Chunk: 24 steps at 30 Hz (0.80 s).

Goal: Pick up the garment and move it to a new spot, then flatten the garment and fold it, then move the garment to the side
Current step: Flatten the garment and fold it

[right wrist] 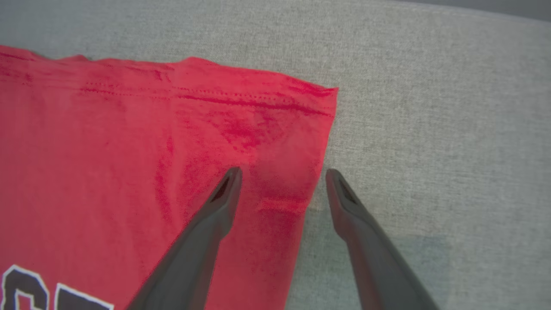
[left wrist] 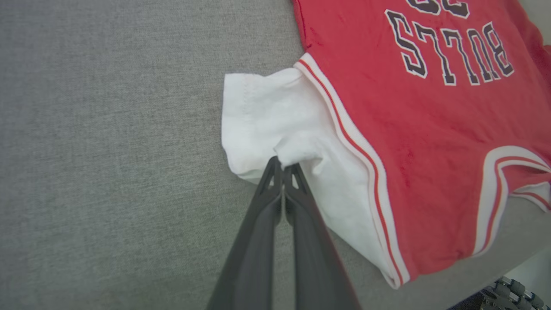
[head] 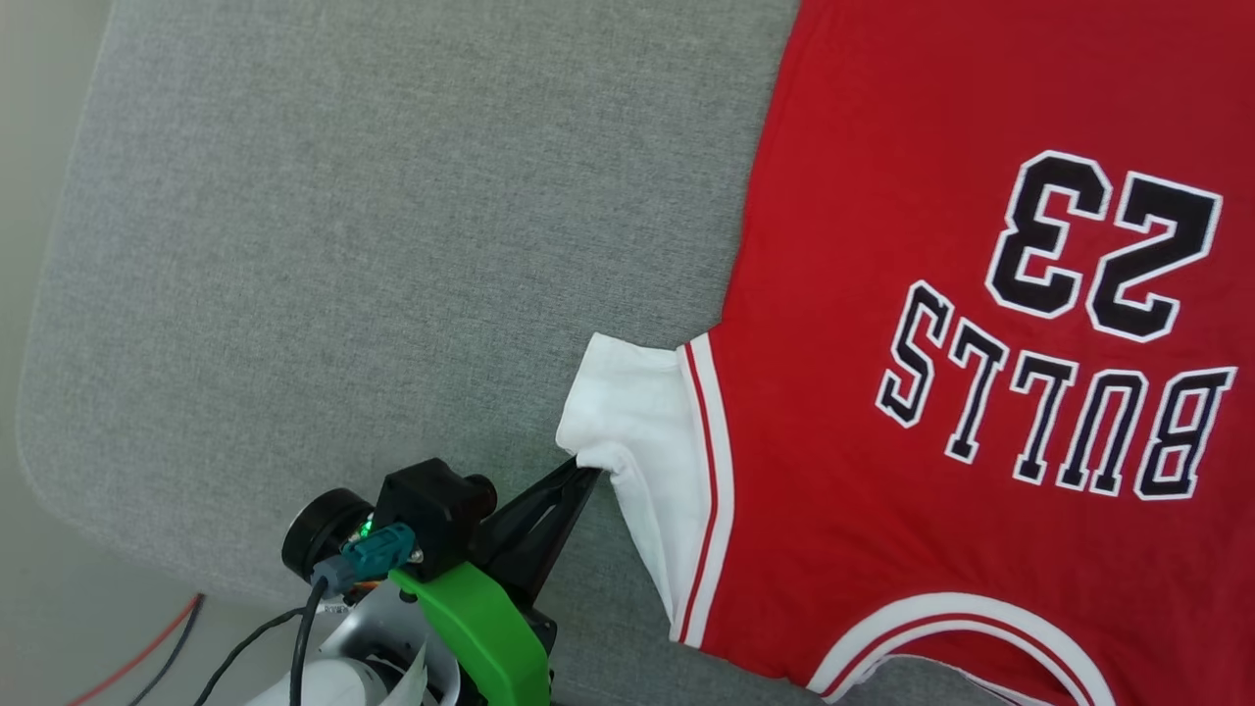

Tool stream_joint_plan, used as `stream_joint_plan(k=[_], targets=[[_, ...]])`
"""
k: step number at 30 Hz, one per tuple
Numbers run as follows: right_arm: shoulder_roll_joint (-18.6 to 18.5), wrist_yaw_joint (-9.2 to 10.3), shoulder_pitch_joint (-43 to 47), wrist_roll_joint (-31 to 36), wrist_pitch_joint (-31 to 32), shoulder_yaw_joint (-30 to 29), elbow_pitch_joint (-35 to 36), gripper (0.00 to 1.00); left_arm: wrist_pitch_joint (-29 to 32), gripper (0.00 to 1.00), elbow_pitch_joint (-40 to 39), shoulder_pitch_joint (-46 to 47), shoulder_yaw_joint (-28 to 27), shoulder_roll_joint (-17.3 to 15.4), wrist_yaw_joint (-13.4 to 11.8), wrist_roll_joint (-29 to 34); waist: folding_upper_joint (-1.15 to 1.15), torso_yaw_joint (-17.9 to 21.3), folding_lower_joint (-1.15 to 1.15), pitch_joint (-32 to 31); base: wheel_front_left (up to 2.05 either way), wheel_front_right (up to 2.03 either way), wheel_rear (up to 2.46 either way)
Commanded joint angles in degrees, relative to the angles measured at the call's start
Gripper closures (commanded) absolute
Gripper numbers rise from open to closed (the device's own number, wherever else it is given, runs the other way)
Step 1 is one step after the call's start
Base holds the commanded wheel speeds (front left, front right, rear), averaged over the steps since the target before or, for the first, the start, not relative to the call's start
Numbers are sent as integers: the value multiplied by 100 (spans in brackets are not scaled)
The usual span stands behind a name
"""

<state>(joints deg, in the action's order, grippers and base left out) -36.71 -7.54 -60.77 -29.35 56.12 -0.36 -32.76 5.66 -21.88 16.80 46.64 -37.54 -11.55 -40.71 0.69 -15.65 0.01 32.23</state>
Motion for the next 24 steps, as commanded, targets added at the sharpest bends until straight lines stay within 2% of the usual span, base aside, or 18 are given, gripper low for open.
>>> stream_joint_plan(k=[1,8,14,15,16,24], targets=[[-10,5,-110,139,50,-34,-62,0,0,100,-16,103,2,40,-34,80,-69,-402,-1,402,0,0,0],[-13,5,-276,768,169,-237,-383,0,-83,100,32,118,25,137,-16,64,-69,-535,-1,546,0,0,0],[123,5,-82,973,464,-444,-615,0,-126,100,80,139,10,168,-21,53,-69,-539,-1,536,0,0,0],[150,5,-53,987,520,-471,-617,62,-128,100,83,141,6,167,-25,50,-69,-533,-1,527,0,0,0],[175,5,-29,1005,566,-500,-598,100,-130,100,84,143,0,165,-29,45,-69,-527,-1,519,0,0,0],[259,5,155,1061,685,-656,-337,100,-132,100,110,191,-20,161,-32,35,-69,-424,-1,416,0,0,0]])
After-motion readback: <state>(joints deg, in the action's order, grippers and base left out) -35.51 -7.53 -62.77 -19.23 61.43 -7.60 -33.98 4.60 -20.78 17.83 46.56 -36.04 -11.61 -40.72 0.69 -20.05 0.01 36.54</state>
